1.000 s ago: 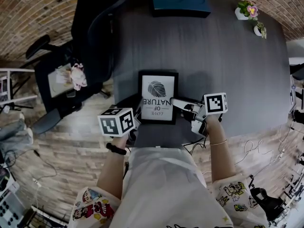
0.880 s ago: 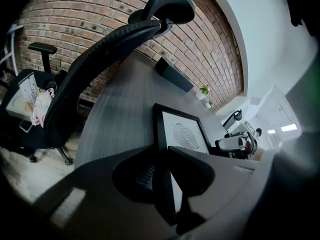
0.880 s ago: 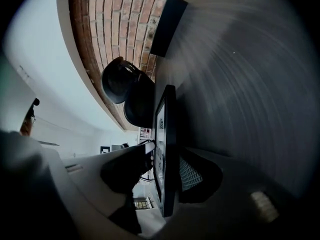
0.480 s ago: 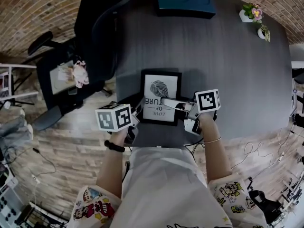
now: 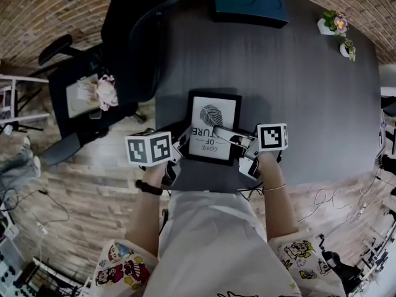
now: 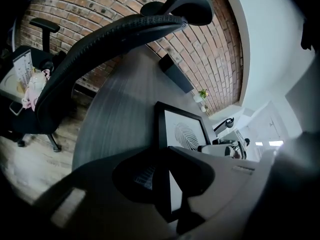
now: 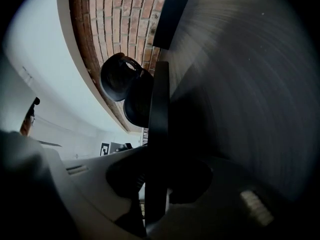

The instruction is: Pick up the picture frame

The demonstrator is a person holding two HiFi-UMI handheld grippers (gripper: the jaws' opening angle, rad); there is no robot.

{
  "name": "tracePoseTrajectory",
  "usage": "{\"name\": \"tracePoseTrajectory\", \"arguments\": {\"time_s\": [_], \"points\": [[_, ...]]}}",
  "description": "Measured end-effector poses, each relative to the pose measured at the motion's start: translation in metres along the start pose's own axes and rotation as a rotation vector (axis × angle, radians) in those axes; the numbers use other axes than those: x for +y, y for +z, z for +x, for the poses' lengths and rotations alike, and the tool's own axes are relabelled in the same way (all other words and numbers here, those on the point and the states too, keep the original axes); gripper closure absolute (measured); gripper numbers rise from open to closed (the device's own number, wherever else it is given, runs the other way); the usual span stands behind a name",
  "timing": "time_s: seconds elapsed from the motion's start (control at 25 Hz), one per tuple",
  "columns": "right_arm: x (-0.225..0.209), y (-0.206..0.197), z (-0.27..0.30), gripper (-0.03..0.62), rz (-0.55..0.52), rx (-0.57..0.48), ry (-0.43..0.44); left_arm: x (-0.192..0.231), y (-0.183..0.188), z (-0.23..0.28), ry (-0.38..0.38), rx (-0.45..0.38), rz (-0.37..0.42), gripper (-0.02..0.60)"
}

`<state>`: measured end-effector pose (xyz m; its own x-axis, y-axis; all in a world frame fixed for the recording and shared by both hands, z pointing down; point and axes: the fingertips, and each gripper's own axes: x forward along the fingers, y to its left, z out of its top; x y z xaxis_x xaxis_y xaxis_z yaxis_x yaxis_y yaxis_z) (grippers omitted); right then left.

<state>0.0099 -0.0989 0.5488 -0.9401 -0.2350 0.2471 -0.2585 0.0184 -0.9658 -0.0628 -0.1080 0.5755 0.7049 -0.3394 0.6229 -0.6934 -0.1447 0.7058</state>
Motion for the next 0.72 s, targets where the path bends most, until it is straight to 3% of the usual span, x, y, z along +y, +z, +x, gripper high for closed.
{"name": "tracePoseTrajectory", "arguments": {"time_s": [0.2, 0.44, 0.72], "points": [[-0.004, -0.002, 0.001, 0.571, -0.02, -0.009, -0.047, -0.001, 0.0, 0.0, -0.012, 0.003, -0.011, 0.495], [0.008, -0.001, 0.004, 0.58, 0.008, -0.053, 0.046, -0.001, 0.001, 0.001, -0.021, 0.003, -0.019, 0.494], [0.005, -0.002, 0.002, 0.582, 0.016, -0.057, 0.005, 0.001, 0.003, 0.0, -0.03, -0.023, -0.051, 0.489]]}}
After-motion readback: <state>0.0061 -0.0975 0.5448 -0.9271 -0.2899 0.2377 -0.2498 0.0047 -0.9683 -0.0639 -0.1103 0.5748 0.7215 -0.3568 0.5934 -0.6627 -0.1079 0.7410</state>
